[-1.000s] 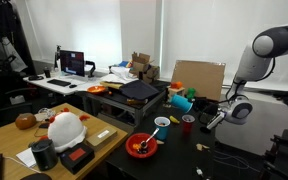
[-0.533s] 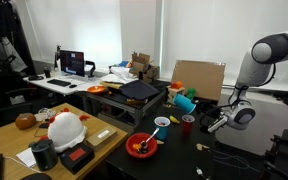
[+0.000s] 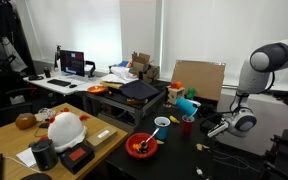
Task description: Pour the things in the blue cup into the red cup
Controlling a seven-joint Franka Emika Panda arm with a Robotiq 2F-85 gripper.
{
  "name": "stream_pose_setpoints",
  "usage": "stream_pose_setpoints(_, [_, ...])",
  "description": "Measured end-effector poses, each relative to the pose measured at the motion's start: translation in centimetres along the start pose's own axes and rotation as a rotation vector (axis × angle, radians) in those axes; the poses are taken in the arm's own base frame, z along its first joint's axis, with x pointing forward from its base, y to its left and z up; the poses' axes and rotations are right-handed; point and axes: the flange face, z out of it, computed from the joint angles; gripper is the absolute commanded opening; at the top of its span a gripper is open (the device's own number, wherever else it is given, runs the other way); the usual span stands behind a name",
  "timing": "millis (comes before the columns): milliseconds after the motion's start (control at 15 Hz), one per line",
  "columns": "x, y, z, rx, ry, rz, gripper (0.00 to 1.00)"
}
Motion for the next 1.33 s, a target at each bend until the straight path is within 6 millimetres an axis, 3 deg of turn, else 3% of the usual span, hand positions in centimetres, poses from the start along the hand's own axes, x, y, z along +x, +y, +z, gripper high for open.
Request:
stream_pose_setpoints(267, [1.1,-0.6,0.4,-0.007,-0.006,-0.029,0.01])
stream_pose_setpoints(533, [3.8,-2.9,1.8,-0.065,-0.051,-0.076,0.01])
stream_pose_setpoints(1067, [7.5,-11.8,7.5,-0.419,-0.273,-0.187,0.01])
stream_pose_setpoints(1333, [8.0,-16.8,12.1,-0.604,-0.418,-0.269,0.01])
